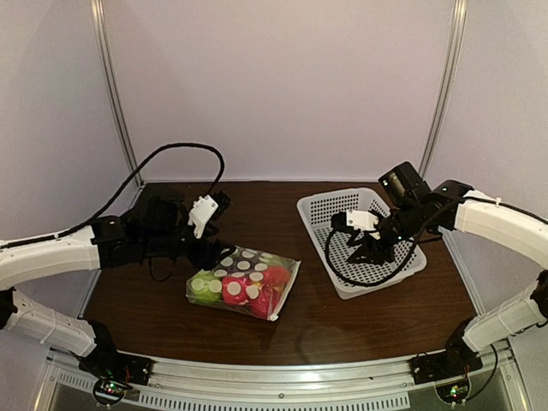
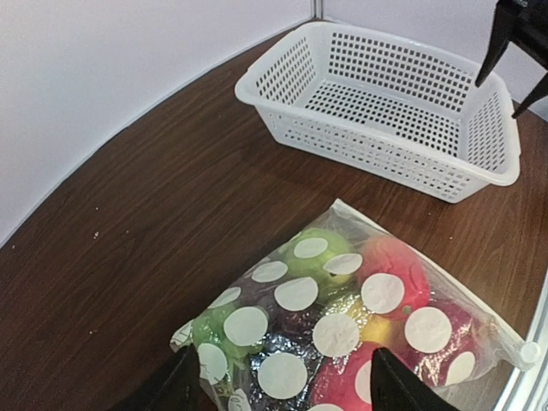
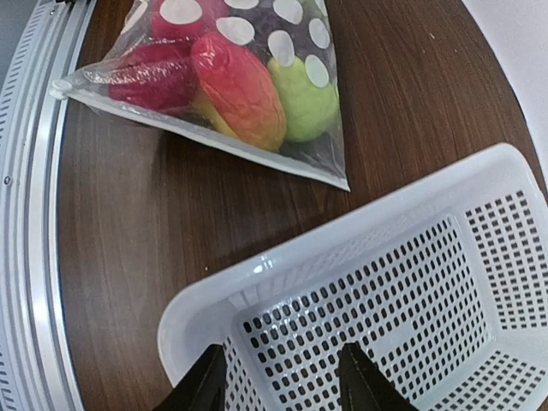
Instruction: Open the zip-top bag and remove the fake food
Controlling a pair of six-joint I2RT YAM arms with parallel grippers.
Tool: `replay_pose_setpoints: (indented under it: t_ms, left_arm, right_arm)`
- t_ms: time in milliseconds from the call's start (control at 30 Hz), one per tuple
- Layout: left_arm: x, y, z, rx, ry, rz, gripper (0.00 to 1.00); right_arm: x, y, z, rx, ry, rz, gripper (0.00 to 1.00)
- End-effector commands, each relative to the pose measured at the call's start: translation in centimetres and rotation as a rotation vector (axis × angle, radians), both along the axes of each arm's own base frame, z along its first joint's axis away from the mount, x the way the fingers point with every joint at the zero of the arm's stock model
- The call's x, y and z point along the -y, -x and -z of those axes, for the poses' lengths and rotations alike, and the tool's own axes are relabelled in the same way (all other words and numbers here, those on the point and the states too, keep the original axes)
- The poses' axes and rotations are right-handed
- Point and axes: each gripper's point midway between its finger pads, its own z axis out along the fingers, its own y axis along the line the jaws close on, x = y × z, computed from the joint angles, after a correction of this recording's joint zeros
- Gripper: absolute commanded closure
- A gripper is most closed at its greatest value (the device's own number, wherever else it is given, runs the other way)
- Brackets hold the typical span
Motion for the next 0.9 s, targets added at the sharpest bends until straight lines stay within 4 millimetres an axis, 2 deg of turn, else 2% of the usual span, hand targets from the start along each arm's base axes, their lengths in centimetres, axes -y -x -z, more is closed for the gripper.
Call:
replay_pose_setpoints:
  t_ms: [0,167,300,467,600,667,767,867]
  left_arm:
    - [0.4,-2.3,1.2,-0.041,0.009,-0.13,0.3]
    - [0.9,-3.6,0.9,-0.089,0.076,-0.219,0.3]
    - [0.5,-4.9,-0.4,-0.087,0.131,-0.311,0.28]
    - [0.3,-5.9,-2.2,-0.068,0.171,-0.348,0.28]
    - [0.6,-5.9,-3.5,-0.052,0.179,-0.323,0.28]
    - [0.2,-6.0,-4.1,-0.035,0.173,-0.332,0.28]
    - [-0.2,-5.9,-4.7,-0.008,0.164,-0.334,0.27]
    - [-0.8,-6.0,-4.9,0.012,0.152,-0.344,0.27]
  right_arm:
    - [-4.9,0.2,0.7,0.105,0.007,-0.167,0.56]
    - [-9.5,1.1,2.5,0.192,0.029,-0.29,0.62]
    - [-12.1,1.7,3.8,0.249,0.028,-0.333,0.64]
    - [-13.6,2.9,6.7,0.278,0.054,-0.391,0.64]
    - [-14.2,4.1,8.0,0.29,0.063,-0.436,0.62]
    - [-14.5,4.2,8.3,0.305,0.064,-0.439,0.57]
    - [-15.2,3.8,8.6,0.342,0.05,-0.398,0.55]
    - [-16.4,2.5,8.1,0.415,0.015,-0.327,0.61]
